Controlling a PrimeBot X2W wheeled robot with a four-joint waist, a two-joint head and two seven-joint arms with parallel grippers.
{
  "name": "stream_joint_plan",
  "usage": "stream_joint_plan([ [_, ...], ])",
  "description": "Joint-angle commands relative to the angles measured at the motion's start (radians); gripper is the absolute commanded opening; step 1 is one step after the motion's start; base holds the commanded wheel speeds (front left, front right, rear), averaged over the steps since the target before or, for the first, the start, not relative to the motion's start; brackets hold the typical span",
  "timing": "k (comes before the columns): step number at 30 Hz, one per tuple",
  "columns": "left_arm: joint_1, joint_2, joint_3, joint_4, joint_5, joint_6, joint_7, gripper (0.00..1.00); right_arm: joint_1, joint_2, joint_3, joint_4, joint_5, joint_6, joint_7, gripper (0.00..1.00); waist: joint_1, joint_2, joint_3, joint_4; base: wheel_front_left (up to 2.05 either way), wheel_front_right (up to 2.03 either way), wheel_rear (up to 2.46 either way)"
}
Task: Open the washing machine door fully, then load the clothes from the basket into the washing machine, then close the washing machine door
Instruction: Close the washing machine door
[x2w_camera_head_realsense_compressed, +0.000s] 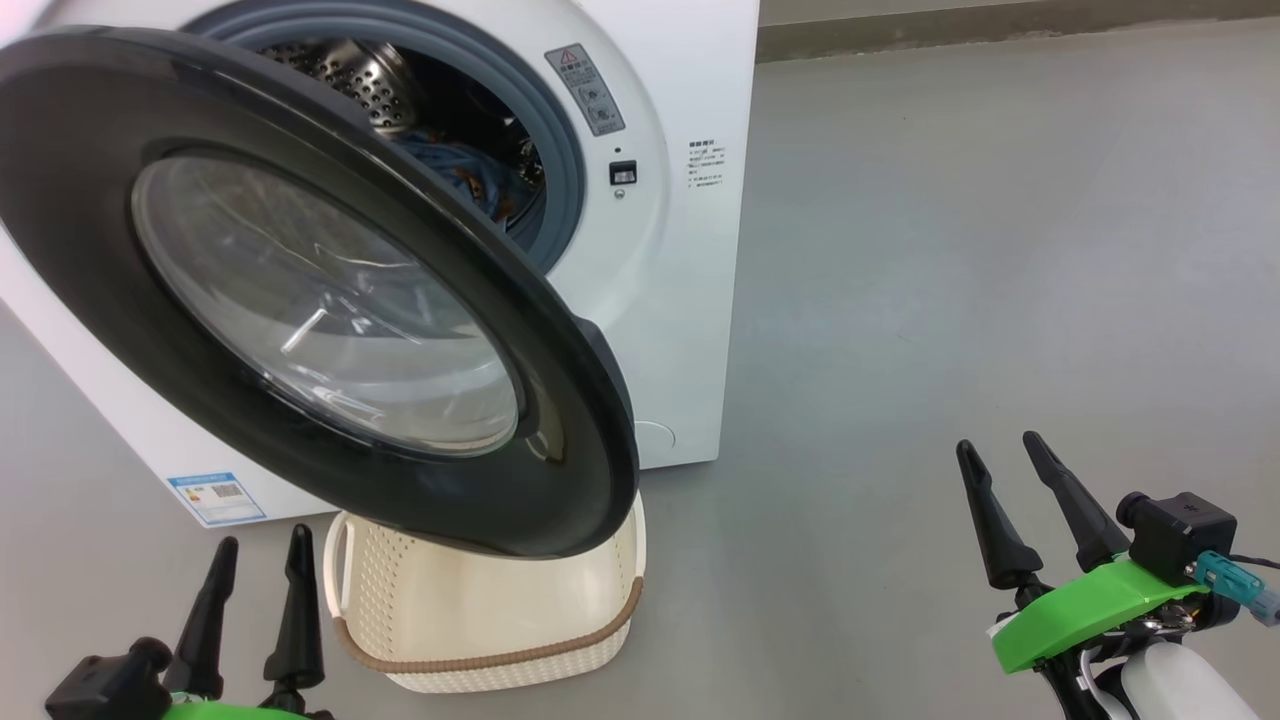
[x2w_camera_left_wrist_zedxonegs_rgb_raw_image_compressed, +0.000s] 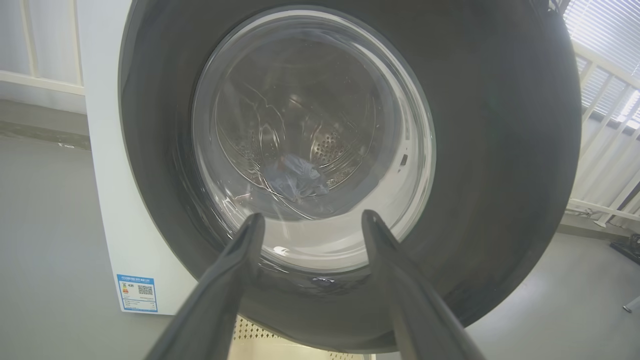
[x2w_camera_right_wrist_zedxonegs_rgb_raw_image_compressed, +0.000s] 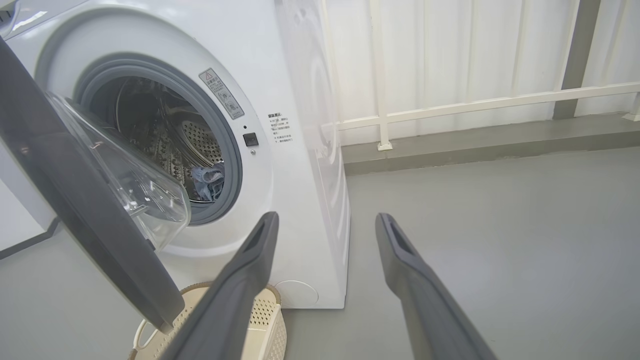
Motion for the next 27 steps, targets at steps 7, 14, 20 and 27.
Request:
stream_joint_plan([
  [7,-0.011,0.005,0.044,-0.023,0.014,-0.002,-0.009,1.00,-0.013,-0.019,0.020,-0.020,0.008,0.004,-0.008,1.00,0.0000,0.0000,-0.003,0.003,0.00,0.00,0.00],
  [14,-0.014,0.003,0.045,-0.013,0.019,-0.002,-0.009,1.00,-0.012,-0.019,0.020,-0.019,0.010,0.004,-0.008,1.00,0.0000,0.0000,-0.006,0.009,0.00,0.00,0.00],
  [20,-0.017,-0.001,0.037,-0.010,0.016,-0.002,-0.009,1.00,-0.013,-0.018,0.018,-0.020,0.014,0.004,-0.008,0.88,0.0000,0.0000,-0.008,0.034,0.00,0.00,0.00],
  [27,-0.014,-0.004,0.033,-0.008,0.014,-0.002,-0.009,1.00,-0.020,-0.011,0.017,-0.027,0.023,0.004,-0.008,0.00,0.0000,0.0000,-0.010,0.102,0.00,0.00,0.00],
])
